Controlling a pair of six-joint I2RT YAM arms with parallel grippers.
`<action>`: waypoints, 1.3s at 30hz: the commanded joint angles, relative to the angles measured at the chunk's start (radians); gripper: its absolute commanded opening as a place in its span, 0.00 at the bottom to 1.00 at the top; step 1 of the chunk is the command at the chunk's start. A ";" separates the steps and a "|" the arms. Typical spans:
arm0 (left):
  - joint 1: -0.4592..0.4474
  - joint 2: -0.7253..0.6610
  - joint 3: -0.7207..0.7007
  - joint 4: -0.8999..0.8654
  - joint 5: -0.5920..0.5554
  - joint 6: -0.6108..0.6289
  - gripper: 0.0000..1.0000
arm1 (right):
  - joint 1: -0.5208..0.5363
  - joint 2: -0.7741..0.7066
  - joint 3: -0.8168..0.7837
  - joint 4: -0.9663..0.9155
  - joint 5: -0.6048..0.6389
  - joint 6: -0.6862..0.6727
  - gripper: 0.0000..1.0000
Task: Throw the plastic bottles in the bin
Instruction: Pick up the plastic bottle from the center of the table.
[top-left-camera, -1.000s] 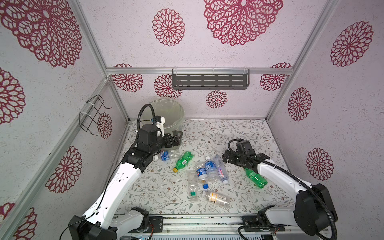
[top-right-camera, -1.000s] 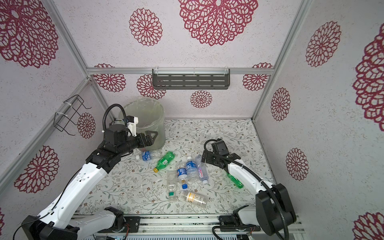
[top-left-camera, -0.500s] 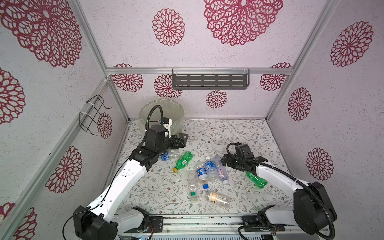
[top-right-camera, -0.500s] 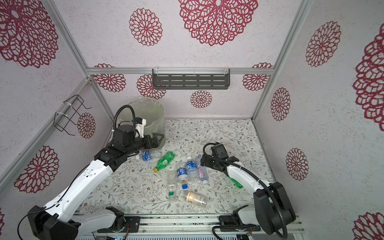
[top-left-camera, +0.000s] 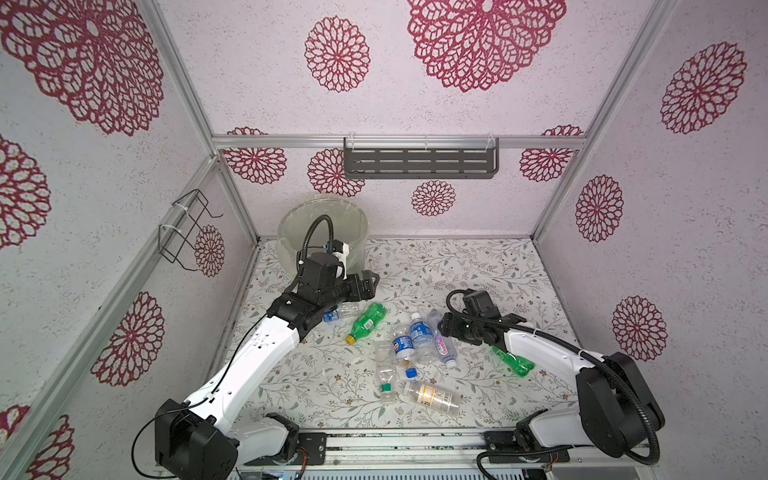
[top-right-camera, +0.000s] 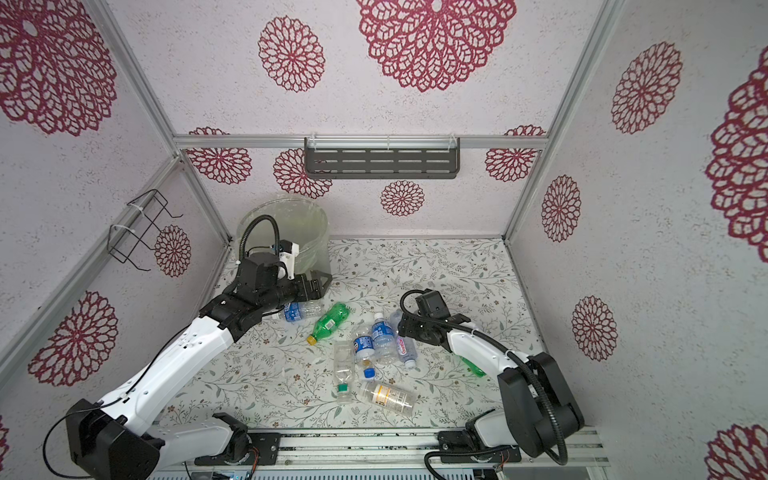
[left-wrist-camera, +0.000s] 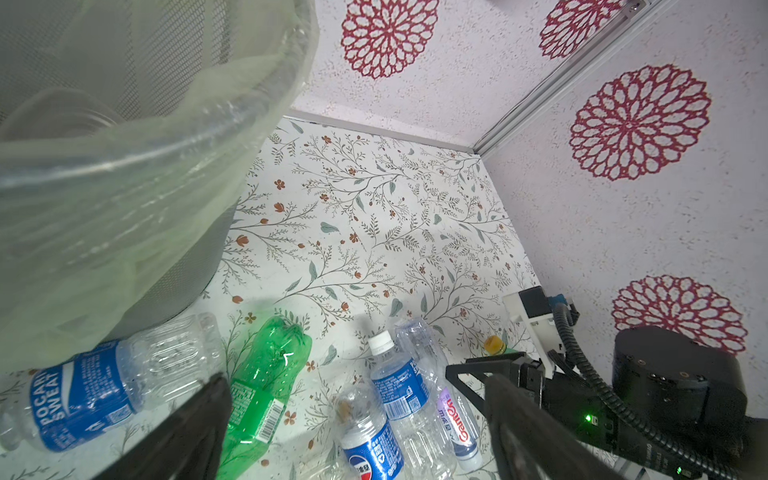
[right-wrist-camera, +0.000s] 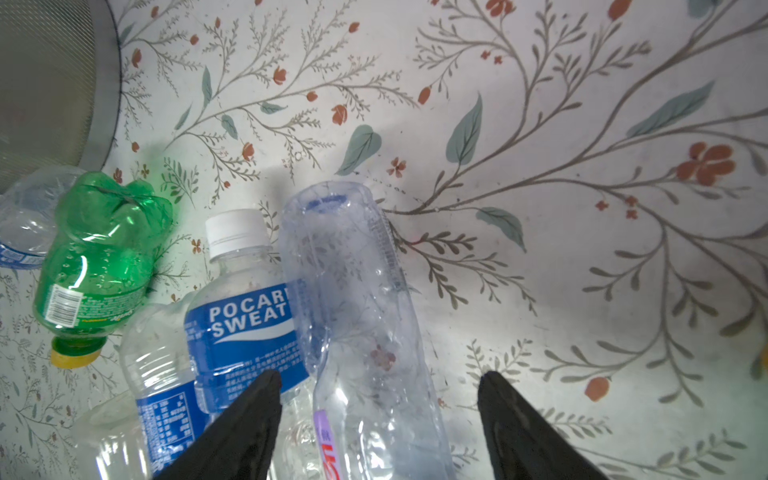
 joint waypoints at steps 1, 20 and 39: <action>-0.008 0.009 -0.006 0.026 -0.010 -0.002 0.97 | 0.008 0.007 0.000 0.022 -0.010 0.015 0.75; -0.009 0.021 -0.032 0.025 -0.024 -0.006 0.97 | 0.025 0.064 -0.005 0.057 -0.039 0.022 0.69; -0.009 0.024 -0.035 0.021 -0.029 -0.007 0.97 | 0.030 0.117 -0.006 0.062 -0.030 0.016 0.60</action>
